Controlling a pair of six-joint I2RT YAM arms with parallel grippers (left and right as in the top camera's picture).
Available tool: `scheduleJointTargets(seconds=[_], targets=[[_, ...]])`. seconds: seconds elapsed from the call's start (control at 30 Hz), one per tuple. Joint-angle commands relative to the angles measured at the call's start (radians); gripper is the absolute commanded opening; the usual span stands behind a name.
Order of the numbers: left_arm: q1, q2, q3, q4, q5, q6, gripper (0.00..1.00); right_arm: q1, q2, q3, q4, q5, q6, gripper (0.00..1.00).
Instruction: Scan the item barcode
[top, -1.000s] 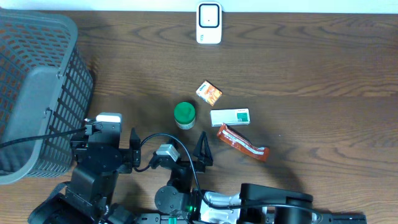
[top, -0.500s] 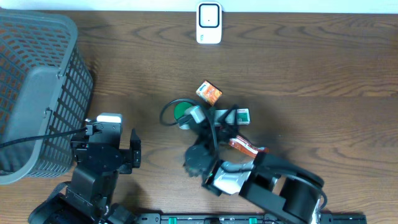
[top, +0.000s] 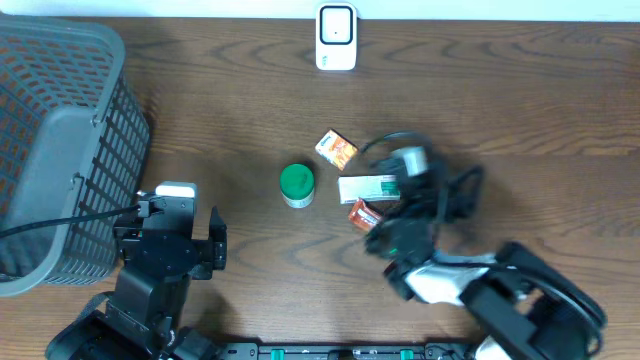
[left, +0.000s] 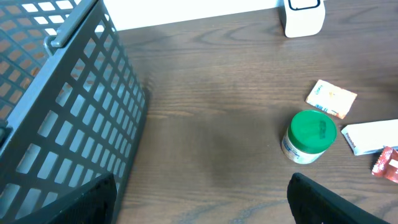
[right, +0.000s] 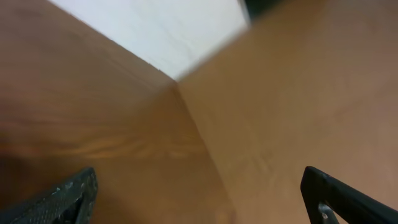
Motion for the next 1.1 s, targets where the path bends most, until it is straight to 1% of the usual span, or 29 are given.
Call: scheduleJointTargets(seconds=[0.0, 0.07, 0.13, 0.2, 0.27, 0.37, 0.57, 0.63, 0.7, 0.77, 0.8, 0.83, 0.87, 0.9, 0.97, 1.07], targets=[[-0.003, -0.004, -0.005, -0.003, -0.010, -0.006, 0.88, -0.135, -0.041, -0.008, 0.021, -0.003, 0.108, 0.99], [-0.003, -0.004, -0.005, -0.003, -0.010, -0.006, 0.88, -0.223, -0.040, -0.008, 0.015, -0.027, 0.168, 0.99], [-0.003, -0.004, -0.005, -0.003, -0.010, -0.006, 0.88, -0.293, -0.035, -0.006, -0.055, -0.093, 0.227, 0.99], [-0.003, -0.004, -0.005, -0.003, -0.010, -0.006, 0.88, -0.335, -0.033, 0.007, -0.180, -0.158, 0.318, 0.99], [-0.003, -0.004, -0.005, -0.003, -0.010, -0.005, 0.88, -0.371, -0.033, 0.043, -0.372, -0.267, 0.405, 0.99], [-0.003, -0.004, -0.005, -0.003, -0.010, -0.006, 0.88, -0.428, -0.033, 0.119, -0.546, -0.356, 0.495, 0.99], [-0.003, -0.004, -0.005, -0.003, -0.010, -0.006, 0.88, -0.544, -0.034, 0.255, -0.740, -0.367, 0.534, 0.99], [-0.003, -0.004, -0.005, -0.003, -0.010, -0.006, 0.88, -0.578, -0.034, 0.283, -0.872, -0.412, 0.586, 0.99], [-0.003, -0.004, -0.005, -0.003, -0.010, -0.006, 0.88, -0.626, -0.034, 0.321, -1.105, -0.499, 0.708, 0.99], [-0.003, -0.004, -0.005, -0.003, -0.010, -0.006, 0.88, -0.679, -0.034, 0.377, -1.393, -0.632, 0.908, 0.99], [-0.003, -0.004, -0.005, -0.003, -0.010, -0.006, 0.88, -0.723, -0.034, 0.416, -1.556, -0.771, 1.010, 0.99], [-0.003, -0.004, -0.005, -0.003, -0.009, -0.006, 0.88, -0.765, -0.034, 0.448, -1.664, -0.896, 1.080, 0.99], [-0.003, -0.004, -0.005, -0.003, -0.009, -0.006, 0.88, -0.801, -0.034, 0.471, -1.733, -0.991, 1.131, 0.99], [-0.003, -0.004, -0.005, -0.003, -0.010, -0.006, 0.88, -0.842, -0.034, 0.496, -1.798, -1.101, 1.174, 0.99], [-0.003, -0.004, -0.005, -0.003, -0.010, -0.006, 0.88, -0.905, -0.034, 0.537, -1.894, -1.288, 1.192, 0.99], [-0.003, -0.004, -0.005, -0.003, -0.010, -0.006, 0.88, -0.945, -0.036, 0.588, -2.006, -1.476, 1.192, 0.99]])
